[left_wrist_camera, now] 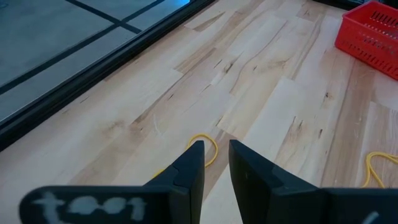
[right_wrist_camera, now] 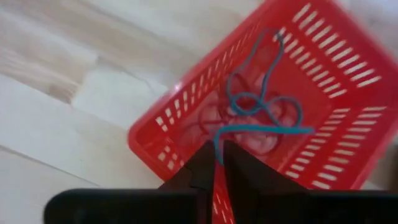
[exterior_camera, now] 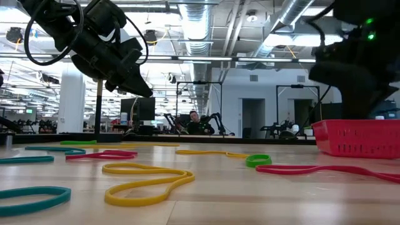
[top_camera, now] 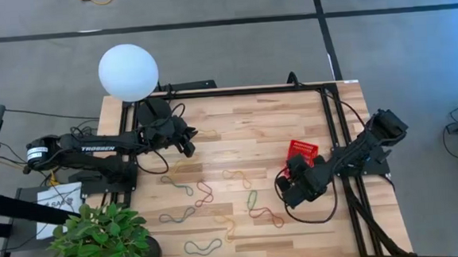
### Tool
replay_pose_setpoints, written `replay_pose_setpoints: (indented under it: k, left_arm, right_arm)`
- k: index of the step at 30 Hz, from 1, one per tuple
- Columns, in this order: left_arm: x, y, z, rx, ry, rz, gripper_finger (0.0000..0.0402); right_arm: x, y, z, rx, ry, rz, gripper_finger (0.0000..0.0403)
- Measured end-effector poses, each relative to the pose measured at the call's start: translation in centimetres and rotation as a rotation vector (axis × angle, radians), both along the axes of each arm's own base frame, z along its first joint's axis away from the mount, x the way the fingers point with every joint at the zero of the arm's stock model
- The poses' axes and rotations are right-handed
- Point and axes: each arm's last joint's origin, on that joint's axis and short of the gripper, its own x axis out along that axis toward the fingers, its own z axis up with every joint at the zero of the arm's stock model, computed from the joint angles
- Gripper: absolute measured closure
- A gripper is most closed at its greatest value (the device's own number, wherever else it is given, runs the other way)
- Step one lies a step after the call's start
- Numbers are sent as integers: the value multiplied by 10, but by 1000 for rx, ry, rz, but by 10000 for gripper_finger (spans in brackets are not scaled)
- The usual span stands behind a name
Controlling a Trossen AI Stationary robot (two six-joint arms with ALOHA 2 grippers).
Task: Pick and place rubber bands into bin
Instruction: Put the blue rubber band into the basket, then put the red rubber band into the basket
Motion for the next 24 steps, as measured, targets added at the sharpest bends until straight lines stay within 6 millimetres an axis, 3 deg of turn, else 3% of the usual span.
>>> replay_pose_setpoints:
  k: [6,14,20,24]
  left_arm:
    - [0,0,0,0,0,0,338]
    - [0,0,0,0,-1,0,338]
    - [0,0,0,0,-2,0,338]
    - [0,0,0,0,-2,0,338]
  right_arm:
    - [1,-7,-8,62,35,-8,344]
    - [8,-11,-7,47,39,107,319]
    - [23,-16,18,-84,17,178,315]
    - [41,-9,39,-94,-10,367,315]
